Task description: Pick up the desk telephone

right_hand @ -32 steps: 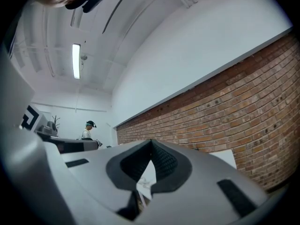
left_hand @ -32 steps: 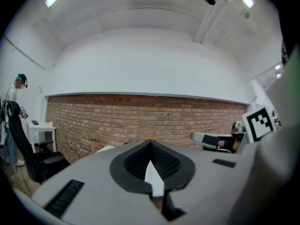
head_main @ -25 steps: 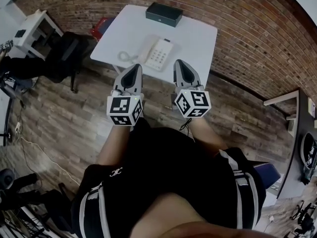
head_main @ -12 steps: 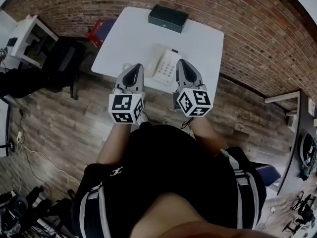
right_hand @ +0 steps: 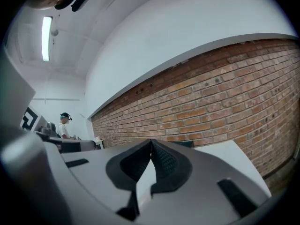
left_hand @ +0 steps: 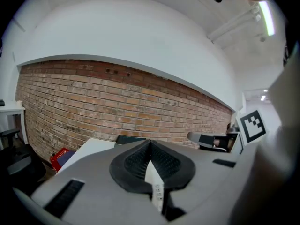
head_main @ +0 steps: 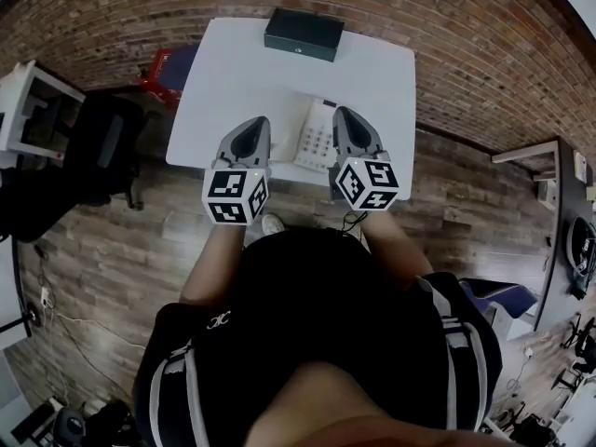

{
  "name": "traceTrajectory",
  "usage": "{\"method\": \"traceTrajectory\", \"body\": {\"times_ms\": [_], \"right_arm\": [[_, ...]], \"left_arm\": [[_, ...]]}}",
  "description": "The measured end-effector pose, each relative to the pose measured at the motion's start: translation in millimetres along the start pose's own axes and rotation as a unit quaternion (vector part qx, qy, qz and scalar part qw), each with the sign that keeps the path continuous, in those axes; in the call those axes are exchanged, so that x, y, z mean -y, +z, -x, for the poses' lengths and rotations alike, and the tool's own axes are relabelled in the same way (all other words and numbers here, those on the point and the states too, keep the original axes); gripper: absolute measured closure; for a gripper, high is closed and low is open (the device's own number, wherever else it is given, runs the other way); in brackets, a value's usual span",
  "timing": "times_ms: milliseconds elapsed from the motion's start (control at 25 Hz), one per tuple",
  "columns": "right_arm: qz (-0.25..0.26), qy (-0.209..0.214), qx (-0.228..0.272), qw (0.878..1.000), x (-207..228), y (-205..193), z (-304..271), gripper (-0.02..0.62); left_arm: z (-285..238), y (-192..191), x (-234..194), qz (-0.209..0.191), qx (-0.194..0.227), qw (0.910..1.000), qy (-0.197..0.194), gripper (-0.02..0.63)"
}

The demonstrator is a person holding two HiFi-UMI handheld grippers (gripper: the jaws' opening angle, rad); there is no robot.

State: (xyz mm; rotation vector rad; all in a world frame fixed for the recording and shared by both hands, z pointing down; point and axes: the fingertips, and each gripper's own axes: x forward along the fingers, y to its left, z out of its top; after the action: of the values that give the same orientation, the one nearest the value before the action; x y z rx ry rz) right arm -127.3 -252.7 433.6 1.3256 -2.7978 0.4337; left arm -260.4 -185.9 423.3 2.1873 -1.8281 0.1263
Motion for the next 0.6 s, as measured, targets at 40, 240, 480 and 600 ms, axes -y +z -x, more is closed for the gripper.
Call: {"method": "traceTrajectory", "body": {"times_ms": [40, 240, 480, 600], "right_arm": [[-0.001, -0.008, -0.004, 1.0, 4.1, -2.9, -2.7, 0.596], [-0.013, -0.045, -0.028, 0.999, 35.0, -22.1, -11.7, 0.595], [-0.036, -0.05, -0.092, 0.994, 73.7, -68.4, -15.3, 0.595], [-0.059, -0.046, -0.124, 0.989, 88.3, -90.9, -18.9, 0.596]], "left_arm": [[-6.1, -2.9, -2.1, -0.001, -0.007, 0.9999, -0.008, 0.604], [-40.7, -22.8, -6.4, 0.002, -0.044, 0.9983, -0.037, 0.604], [-74.5, -58.0, 1.3, 0.014, -0.103, 0.9927, -0.061, 0.604], [-91.2, -79.6, -0.9, 0.016, -0.142, 0.9874, -0.066, 0.604]]}}
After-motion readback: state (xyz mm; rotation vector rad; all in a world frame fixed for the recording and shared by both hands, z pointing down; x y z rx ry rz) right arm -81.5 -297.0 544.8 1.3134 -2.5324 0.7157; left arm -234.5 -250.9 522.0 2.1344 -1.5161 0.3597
